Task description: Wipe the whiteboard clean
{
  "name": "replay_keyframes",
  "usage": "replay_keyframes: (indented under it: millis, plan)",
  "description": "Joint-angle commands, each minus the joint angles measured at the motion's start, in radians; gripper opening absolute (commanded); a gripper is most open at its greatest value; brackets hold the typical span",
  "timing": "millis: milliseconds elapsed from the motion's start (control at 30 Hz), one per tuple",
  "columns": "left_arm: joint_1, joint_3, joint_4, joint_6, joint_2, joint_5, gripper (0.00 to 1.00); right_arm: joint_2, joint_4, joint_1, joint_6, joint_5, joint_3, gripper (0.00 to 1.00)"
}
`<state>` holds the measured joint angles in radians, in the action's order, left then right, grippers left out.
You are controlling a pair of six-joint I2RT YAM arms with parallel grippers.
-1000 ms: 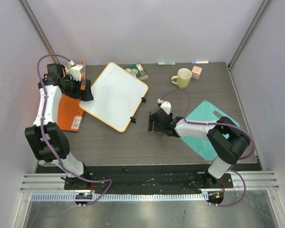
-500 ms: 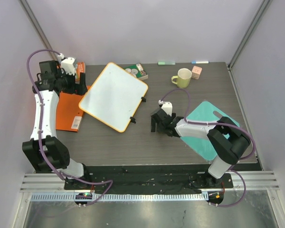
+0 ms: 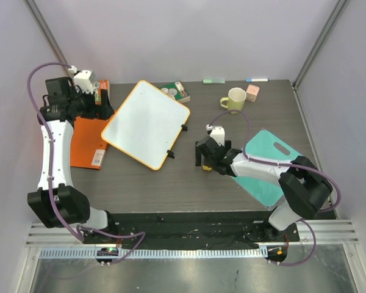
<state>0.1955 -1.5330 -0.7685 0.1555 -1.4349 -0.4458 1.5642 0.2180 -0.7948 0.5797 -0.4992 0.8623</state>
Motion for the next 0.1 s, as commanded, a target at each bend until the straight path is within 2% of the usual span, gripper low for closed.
replay_keyframes:
  millis: [0,67]
  plan:
    - [-0.004,0.063,0.028,-0.031,0.065,-0.1,1.0,-0.13,-0.037,0.0,-0.056,-0.093,-0.002,1.0]
    - [-0.004,0.114,0.061,-0.042,0.089,-0.099,1.0,-0.197,-0.042,0.006,-0.083,-0.127,-0.008,1.0]
